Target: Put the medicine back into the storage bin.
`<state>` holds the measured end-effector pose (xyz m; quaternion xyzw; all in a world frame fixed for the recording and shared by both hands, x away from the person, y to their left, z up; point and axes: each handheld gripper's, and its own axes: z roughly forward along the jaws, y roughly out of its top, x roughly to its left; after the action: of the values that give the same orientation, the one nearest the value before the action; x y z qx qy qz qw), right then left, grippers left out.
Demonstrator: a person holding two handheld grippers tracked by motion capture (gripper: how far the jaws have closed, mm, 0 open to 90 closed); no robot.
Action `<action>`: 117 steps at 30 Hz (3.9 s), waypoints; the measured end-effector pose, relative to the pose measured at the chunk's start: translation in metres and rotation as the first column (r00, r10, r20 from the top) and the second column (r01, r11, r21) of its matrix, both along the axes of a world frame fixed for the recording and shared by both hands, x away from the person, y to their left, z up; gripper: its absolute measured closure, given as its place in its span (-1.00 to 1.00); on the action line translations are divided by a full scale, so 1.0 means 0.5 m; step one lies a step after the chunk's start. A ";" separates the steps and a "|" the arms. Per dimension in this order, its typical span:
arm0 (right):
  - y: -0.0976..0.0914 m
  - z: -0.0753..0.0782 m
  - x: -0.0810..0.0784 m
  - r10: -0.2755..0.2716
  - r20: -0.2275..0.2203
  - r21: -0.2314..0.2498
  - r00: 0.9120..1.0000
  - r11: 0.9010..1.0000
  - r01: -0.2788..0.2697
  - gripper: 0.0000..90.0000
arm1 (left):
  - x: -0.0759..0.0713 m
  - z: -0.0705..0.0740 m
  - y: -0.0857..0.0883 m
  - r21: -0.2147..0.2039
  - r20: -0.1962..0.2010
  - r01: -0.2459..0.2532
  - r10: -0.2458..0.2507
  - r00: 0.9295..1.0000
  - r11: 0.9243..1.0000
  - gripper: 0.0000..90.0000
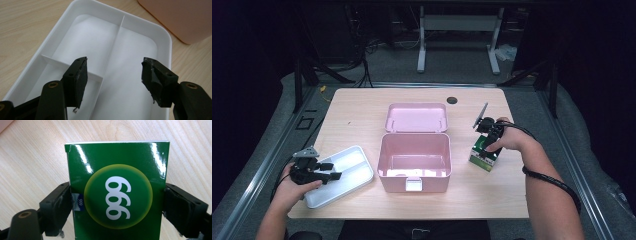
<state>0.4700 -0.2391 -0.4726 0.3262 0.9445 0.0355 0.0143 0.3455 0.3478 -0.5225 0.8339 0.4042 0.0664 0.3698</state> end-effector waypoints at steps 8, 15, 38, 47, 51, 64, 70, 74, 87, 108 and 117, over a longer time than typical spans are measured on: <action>-0.001 0.003 0.001 0.010 -0.009 0.006 1.000 1.000 -0.010 -0.66 | 0.000 -0.002 0.001 0.001 -0.006 -0.001 0.001 1.000 1.000 -0.15; 0.005 0.040 -0.006 0.037 0.023 0.012 0.999 0.999 -0.037 -0.65 | 0.000 -0.004 0.001 0.006 -0.009 0.002 -0.002 1.000 1.000 -0.15; 0.090 0.158 -0.089 0.529 0.028 -0.024 0.848 0.849 -0.529 -0.64 | 0.000 -0.005 0.003 0.004 -0.013 0.008 -0.008 1.000 1.000 -0.15; 0.105 0.196 -0.098 0.529 0.008 -0.009 0.849 0.849 -0.528 -0.64 | 0.001 -0.006 0.003 0.004 -0.017 0.011 -0.010 1.000 1.000 -0.15; 0.116 0.226 -0.102 0.533 0.028 -0.010 0.845 0.846 -0.533 -0.64 | 0.001 -0.006 0.002 0.002 -0.016 0.012 -0.012 1.000 1.000 -0.15; 0.209 0.304 -0.117 0.552 0.034 0.003 0.833 0.834 -0.552 -0.64 | 0.002 -0.006 0.004 -0.001 -0.017 0.013 -0.013 1.000 1.000 -0.15; 0.296 0.313 -0.121 0.550 0.076 0.037 0.831 0.832 -0.554 -0.64 | 0.002 -0.007 0.005 0.002 -0.017 0.012 -0.012 1.000 1.000 -0.15; 0.340 0.292 -0.123 0.569 0.059 0.043 0.820 0.819 -0.572 -0.64 | 0.001 -0.007 0.008 0.000 -0.016 0.009 -0.009 1.000 1.000 -0.15; 0.370 0.213 -0.119 0.594 0.022 0.029 0.804 0.803 -0.595 -0.64 | 0.002 -0.009 0.009 0.004 -0.022 0.011 -0.011 1.000 1.000 -0.15; 0.381 0.059 -0.108 0.575 0.028 0.040 0.817 0.816 -0.576 -0.65 | 0.002 -0.010 0.006 0.008 -0.024 0.014 -0.014 1.000 1.000 -0.17; 0.381 0.047 -0.105 0.545 0.058 0.021 0.836 0.837 -0.547 -0.72 | 0.002 -0.009 0.001 0.012 -0.024 0.025 -0.025 0.999 1.000 -0.17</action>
<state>0.4176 -0.0486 -0.4491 0.0427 0.9968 0.0636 0.0209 0.3464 0.3482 -0.5270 0.8420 0.3977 0.0545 0.3605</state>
